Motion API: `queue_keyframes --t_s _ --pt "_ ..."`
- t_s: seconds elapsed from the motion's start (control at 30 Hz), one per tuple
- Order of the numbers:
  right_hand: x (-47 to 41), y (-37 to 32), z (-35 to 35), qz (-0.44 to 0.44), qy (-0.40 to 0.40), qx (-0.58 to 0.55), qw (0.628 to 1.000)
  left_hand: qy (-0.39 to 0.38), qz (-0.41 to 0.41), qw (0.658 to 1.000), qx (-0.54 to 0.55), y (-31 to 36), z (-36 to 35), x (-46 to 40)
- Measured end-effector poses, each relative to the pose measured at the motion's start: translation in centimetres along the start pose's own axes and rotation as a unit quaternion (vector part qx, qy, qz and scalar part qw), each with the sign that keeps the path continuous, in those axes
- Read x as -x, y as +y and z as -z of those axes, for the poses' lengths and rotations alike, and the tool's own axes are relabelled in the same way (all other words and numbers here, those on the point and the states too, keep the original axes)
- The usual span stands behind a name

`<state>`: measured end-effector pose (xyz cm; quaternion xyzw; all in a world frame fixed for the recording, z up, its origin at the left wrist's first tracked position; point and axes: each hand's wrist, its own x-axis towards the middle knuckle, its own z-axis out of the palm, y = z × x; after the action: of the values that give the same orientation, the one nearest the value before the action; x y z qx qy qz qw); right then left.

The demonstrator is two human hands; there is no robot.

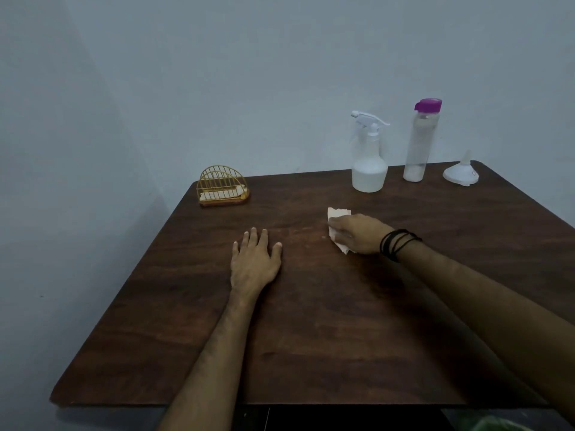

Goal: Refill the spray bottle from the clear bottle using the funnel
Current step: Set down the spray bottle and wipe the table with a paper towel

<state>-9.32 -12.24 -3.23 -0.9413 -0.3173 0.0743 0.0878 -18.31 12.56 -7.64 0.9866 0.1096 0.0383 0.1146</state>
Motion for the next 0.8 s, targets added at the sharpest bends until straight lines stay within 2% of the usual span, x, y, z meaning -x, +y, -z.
queue_keyframes --t_s 0.1,0.17,0.2,0.27,0.3,0.37,0.4,0.43,0.5,0.57,0.67,0.8 --pt "1.1 -2.0 -1.3 -0.013 0.073 0.079 0.994 -0.001 0.002 1.0 -0.004 0.0 0.0 0.0" --pt "1.0 -3.1 -0.9 -0.004 0.07 0.083 0.994 0.001 0.001 1.0 -0.001 0.0 -0.1 0.0" --pt "0.9 -3.2 -0.3 0.002 0.058 0.041 0.997 0.003 0.001 1.0 -0.001 0.0 -0.1 0.0" --pt "0.2 -3.0 1.4 -0.001 0.032 -0.113 0.993 0.001 0.004 1.0 -0.001 0.1 0.0 0.0" --pt "-0.1 -2.8 2.2 -0.013 0.02 -0.228 0.973 -0.001 0.006 1.0 -0.001 0.1 0.0 0.1" --pt "-1.0 -2.2 3.2 -0.075 0.028 -0.445 0.892 -0.003 0.006 1.0 -0.003 0.2 0.1 0.1" --pt "-1.4 -1.8 3.1 -0.114 0.051 -0.484 0.866 -0.004 0.007 1.0 -0.002 0.2 0.0 0.2" --pt "-1.8 -1.5 2.8 -0.15 0.086 -0.453 0.875 -0.003 0.006 1.0 -0.001 0.2 0.1 0.2" --pt "-2.2 -1.0 1.8 -0.183 0.17 -0.281 0.927 0.003 0.005 1.0 0.002 0.2 0.1 0.2" --pt "-1.8 -1.0 0.4 -0.142 0.227 -0.156 0.951 0.006 0.005 1.0 0.001 0.2 0.1 0.3" --pt "-1.1 -1.2 -1.7 -0.092 0.232 -0.09 0.964 0.002 0.004 1.0 -0.003 0.2 0.1 0.1" --pt "-0.5 -2.2 -2.9 -0.079 0.207 -0.055 0.974 0.001 0.005 1.0 -0.006 0.2 -0.1 -0.1"
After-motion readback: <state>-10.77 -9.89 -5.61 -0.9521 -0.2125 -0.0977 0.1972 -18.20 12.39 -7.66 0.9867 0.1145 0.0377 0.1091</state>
